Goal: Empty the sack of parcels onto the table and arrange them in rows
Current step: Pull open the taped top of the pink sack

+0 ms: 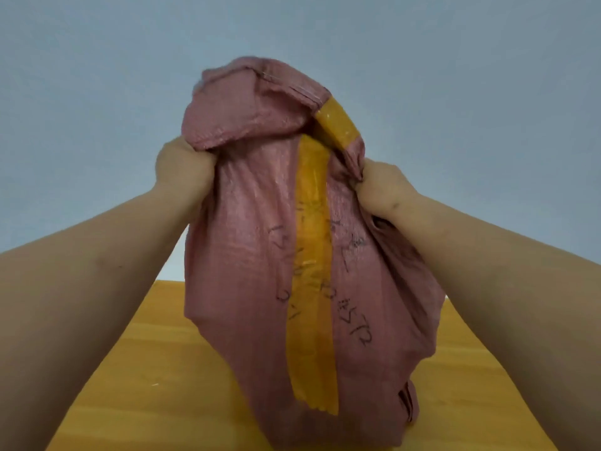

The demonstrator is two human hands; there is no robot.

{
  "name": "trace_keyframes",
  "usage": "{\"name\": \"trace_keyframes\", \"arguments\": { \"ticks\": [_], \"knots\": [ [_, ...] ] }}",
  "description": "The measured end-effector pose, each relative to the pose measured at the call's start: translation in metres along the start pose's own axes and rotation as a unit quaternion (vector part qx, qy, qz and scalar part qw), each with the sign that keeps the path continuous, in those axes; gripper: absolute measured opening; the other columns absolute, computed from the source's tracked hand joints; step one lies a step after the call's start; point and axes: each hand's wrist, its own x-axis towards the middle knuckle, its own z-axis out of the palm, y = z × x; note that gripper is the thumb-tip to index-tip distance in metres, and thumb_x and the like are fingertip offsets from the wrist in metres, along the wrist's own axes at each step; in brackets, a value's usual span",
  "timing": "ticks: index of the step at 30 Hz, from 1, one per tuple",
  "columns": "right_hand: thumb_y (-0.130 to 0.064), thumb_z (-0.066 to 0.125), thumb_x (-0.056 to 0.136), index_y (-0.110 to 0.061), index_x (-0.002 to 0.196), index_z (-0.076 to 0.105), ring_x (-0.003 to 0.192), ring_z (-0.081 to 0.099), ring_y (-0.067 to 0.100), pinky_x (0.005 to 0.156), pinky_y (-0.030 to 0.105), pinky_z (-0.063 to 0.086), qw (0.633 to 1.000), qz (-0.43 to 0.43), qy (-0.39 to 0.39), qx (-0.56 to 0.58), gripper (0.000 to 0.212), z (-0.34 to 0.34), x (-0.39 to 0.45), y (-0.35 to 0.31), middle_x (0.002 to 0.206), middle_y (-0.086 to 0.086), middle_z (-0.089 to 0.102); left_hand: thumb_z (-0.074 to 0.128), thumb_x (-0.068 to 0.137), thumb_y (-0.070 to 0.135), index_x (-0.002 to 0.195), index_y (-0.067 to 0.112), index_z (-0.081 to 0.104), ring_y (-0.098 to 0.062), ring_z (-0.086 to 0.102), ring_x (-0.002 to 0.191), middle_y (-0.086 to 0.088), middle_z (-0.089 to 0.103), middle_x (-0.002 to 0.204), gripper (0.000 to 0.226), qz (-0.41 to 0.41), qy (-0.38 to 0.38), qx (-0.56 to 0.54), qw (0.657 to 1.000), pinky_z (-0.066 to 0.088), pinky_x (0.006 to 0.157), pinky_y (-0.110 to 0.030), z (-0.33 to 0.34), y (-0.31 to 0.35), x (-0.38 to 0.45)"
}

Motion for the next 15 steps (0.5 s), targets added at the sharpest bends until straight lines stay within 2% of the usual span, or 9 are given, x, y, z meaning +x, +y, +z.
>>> {"name": "trace_keyframes", "arguments": {
  "ticks": [2, 5, 6, 9, 10, 13, 14, 15],
  "knots": [
    [-0.018, 0.048, 0.098, -0.008, 0.125, 0.059, 0.118, 0.055, 0.041, 0.091, 0.036, 0.043, 1.0, -0.002, -0.007, -0.006, 0.031, -0.004, 0.001, 0.004, 0.127, 0.022, 0.062, 0.057, 0.082, 0.015, 0.064, 0.018, 0.054, -0.014, 0.039, 0.059, 0.004, 0.05, 0.062, 0.018, -0.003, -0.01, 0.01, 1.0, 0.036, 0.056, -0.031, -0.001, 0.002, 0.002],
    [-0.02, 0.047, 0.099, -0.009, 0.124, 0.059, 0.117, 0.055, 0.041, 0.088, 0.036, 0.042, 0.993, 0.006, 0.092, 0.071, 0.03, -0.016, 0.005, -0.001, 0.125, 0.021, 0.063, 0.053, 0.075, 0.017, 0.063, 0.021, 0.055, -0.013, 0.042, 0.063, 0.008, 0.05, 0.061, 0.013, 0.015, 0.05, -0.039, 0.998, 0.036, 0.057, -0.033, 0.0, 0.015, 0.013],
    [-0.02, 0.046, 0.099, -0.009, 0.124, 0.059, 0.117, 0.055, 0.04, 0.088, 0.036, 0.042, 0.992, 0.004, 0.097, 0.082, 0.03, -0.017, 0.005, -0.006, 0.125, 0.021, 0.063, 0.052, 0.076, 0.018, 0.064, 0.022, 0.055, -0.012, 0.043, 0.063, 0.008, 0.051, 0.063, 0.013, 0.024, 0.053, -0.045, 0.997, 0.037, 0.057, -0.032, 0.001, 0.019, 0.015],
    [-0.018, 0.045, 0.1, -0.006, 0.127, 0.058, 0.12, 0.054, 0.041, 0.092, 0.035, 0.042, 0.998, -0.005, 0.022, 0.051, 0.033, -0.011, 0.0, -0.014, 0.129, 0.024, 0.06, 0.056, 0.082, 0.013, 0.067, 0.021, 0.056, -0.015, 0.043, 0.06, -0.002, 0.052, 0.066, 0.017, 0.03, -0.025, -0.019, 0.999, 0.036, 0.055, -0.03, 0.004, 0.025, 0.01],
    [-0.017, 0.045, 0.099, -0.006, 0.127, 0.058, 0.12, 0.054, 0.042, 0.092, 0.036, 0.042, 0.998, -0.002, 0.035, 0.053, 0.033, -0.011, 0.001, -0.013, 0.128, 0.024, 0.06, 0.056, 0.081, 0.012, 0.065, 0.021, 0.056, -0.015, 0.041, 0.061, -0.002, 0.051, 0.065, 0.018, 0.038, -0.031, -0.019, 0.999, 0.034, 0.054, -0.03, 0.002, 0.025, 0.009],
    [-0.015, 0.046, 0.096, -0.009, 0.122, 0.061, 0.11, 0.058, 0.041, 0.081, 0.035, 0.042, 0.982, 0.008, 0.147, 0.116, 0.031, -0.01, 0.007, -0.005, 0.118, 0.021, 0.064, 0.056, 0.075, 0.016, 0.06, 0.02, 0.054, -0.016, 0.043, 0.057, -0.003, 0.049, 0.059, 0.016, 0.024, 0.019, -0.09, 0.995, 0.034, 0.052, -0.035, -0.005, 0.016, 0.013],
    [-0.015, 0.045, 0.096, -0.009, 0.121, 0.061, 0.107, 0.058, 0.041, 0.079, 0.033, 0.041, 0.983, 0.008, 0.141, 0.118, 0.031, -0.006, 0.008, -0.002, 0.116, 0.022, 0.063, 0.06, 0.075, 0.019, 0.061, 0.019, 0.057, -0.018, 0.046, 0.053, -0.007, 0.052, 0.058, 0.014, 0.015, 0.001, -0.087, 0.996, 0.036, 0.051, -0.037, -0.005, 0.013, 0.01],
    [-0.016, 0.045, 0.097, -0.008, 0.122, 0.06, 0.106, 0.057, 0.042, 0.081, 0.033, 0.041, 0.989, 0.012, 0.102, 0.106, 0.031, -0.001, 0.006, -0.001, 0.118, 0.024, 0.058, 0.066, 0.076, 0.022, 0.064, 0.018, 0.06, -0.021, 0.05, 0.052, -0.01, 0.056, 0.06, 0.014, 0.008, -0.038, -0.048, 0.998, 0.041, 0.052, -0.038, -0.004, 0.005, 0.007]
  ]
}}
